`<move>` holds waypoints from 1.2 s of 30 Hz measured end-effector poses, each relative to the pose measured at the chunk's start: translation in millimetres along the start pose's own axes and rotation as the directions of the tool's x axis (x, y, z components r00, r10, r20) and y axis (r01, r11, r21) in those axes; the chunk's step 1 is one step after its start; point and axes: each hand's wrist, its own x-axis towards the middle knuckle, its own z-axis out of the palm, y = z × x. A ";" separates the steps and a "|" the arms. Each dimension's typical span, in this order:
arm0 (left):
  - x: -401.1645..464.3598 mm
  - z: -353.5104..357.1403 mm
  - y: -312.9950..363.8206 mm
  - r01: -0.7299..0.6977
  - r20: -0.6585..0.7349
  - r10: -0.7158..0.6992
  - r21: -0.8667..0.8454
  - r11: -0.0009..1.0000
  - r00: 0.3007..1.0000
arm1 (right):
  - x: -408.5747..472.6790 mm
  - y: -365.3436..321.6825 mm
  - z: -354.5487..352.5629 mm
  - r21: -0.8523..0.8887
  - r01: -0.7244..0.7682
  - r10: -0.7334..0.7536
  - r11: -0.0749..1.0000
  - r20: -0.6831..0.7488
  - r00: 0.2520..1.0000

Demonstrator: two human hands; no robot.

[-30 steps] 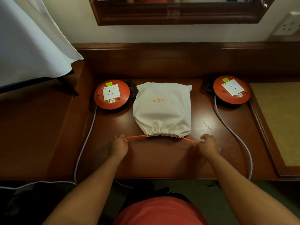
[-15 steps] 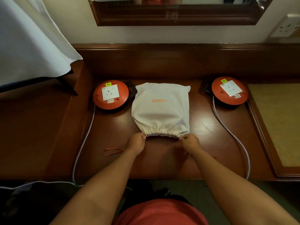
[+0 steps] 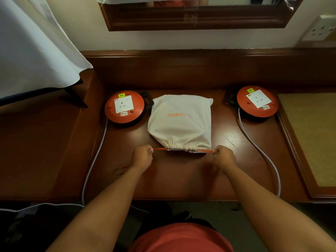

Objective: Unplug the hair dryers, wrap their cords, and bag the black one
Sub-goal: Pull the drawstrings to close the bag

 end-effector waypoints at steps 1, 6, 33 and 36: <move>-0.3 0.5 -2.2 0.009 0.003 -0.010 0.008 1.000 1.000 | 1.8 2.6 0.1 -0.003 -0.004 0.004 1.000 0.005 1.000; -4.5 11.3 -2.1 0.046 0.122 -0.053 0.056 0.997 0.991 | 7.2 11.2 6.2 -0.024 0.061 -0.060 0.998 0.072 0.996; -4.8 31.5 43.8 0.095 0.169 -0.071 -0.135 0.986 0.983 | -3.7 -3.6 46.8 -0.247 0.272 -0.285 0.930 -0.020 0.958; -4.9 30.9 46.0 0.094 0.158 -0.072 -0.135 0.986 0.985 | -0.4 -1.3 50.9 -0.184 0.219 -0.226 0.958 -0.022 0.974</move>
